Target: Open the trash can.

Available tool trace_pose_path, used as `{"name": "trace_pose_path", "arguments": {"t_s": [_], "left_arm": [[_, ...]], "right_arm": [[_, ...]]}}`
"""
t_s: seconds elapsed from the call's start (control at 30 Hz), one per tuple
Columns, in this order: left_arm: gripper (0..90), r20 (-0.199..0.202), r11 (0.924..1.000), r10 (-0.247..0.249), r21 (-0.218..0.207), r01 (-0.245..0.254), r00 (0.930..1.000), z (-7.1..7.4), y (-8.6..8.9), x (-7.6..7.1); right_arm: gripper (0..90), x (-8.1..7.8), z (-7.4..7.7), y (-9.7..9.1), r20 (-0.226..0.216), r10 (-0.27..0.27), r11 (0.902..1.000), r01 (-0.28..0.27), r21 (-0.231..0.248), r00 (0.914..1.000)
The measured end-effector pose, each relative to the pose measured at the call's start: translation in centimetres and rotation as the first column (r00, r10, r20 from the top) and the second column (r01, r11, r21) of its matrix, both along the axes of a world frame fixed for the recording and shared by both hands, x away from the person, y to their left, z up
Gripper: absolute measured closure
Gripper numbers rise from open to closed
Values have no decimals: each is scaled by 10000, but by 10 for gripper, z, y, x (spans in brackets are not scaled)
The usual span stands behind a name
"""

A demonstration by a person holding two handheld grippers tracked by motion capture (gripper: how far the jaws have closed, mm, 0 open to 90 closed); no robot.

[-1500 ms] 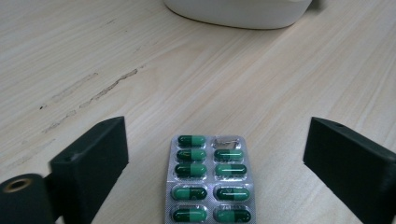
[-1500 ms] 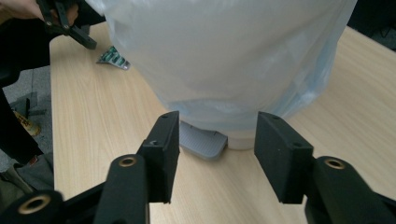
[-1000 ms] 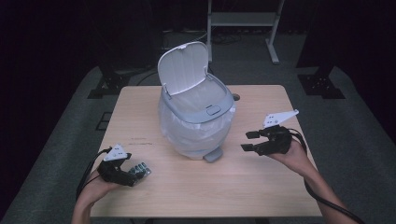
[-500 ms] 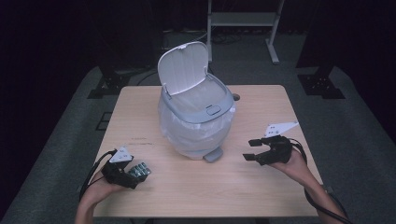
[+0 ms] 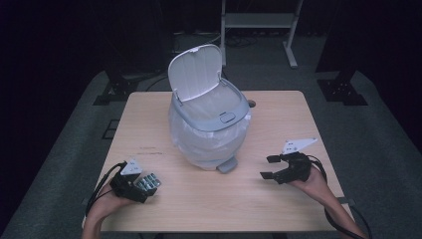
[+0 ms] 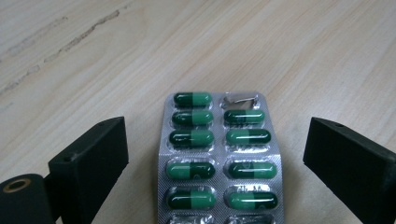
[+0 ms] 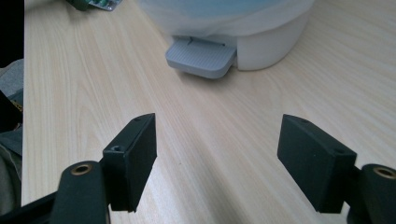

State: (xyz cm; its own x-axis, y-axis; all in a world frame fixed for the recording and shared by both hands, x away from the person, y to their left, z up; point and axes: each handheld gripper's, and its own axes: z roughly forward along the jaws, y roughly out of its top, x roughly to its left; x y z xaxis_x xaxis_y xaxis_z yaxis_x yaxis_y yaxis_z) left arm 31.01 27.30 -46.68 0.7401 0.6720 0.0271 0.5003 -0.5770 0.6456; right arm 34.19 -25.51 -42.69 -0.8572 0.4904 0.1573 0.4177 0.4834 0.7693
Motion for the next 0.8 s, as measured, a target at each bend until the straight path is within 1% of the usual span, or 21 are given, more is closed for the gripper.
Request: {"name": "trace_pose_path", "arguments": {"t_s": [0.07,0.13,0.17,0.23,0.3,0.37,0.53,0.7,0.8], "left_arm": [[91,-20,10000,-58,11,58,10000,-1,0,0],[105,-41,9999,-105,23,105,9999,-1,0,0],[133,-47,9999,-131,24,131,9999,-1,0,-1],[148,-114,9998,-189,95,190,9998,-2,0,-1],[201,-124,9997,-251,-63,251,9996,-2,0,-1],[216,-93,9996,-278,-7,278,9996,-1,0,-2],[318,-56,9992,-401,10,401,9992,1,-1,-2],[332,-71,9989,-471,-23,470,9989,2,-2,-2],[333,-89,9986,-505,-157,503,9987,5,-2,-2]], "right_arm": [[271,-1,-3,-1,-5,-6,10000,6,-47,10000],[270,-2,-6,-1,-53,-5,10000,5,-47,10000],[271,-3,-7,-2,-60,0,10000,-1,-55,10000],[270,-3,-9,-3,-88,-1,10000,1,-22,10000],[270,-3,-11,-4,-91,-6,10000,6,13,10000],[270,-4,-13,-4,-113,-3,10000,4,35,9999],[269,-5,-15,-6,-110,1,10000,-1,28,9999],[269,-5,-16,-7,-133,-17,10000,18,80,9999],[268,-5,-17,-7,-146,-6,10000,6,14,9999]]}}
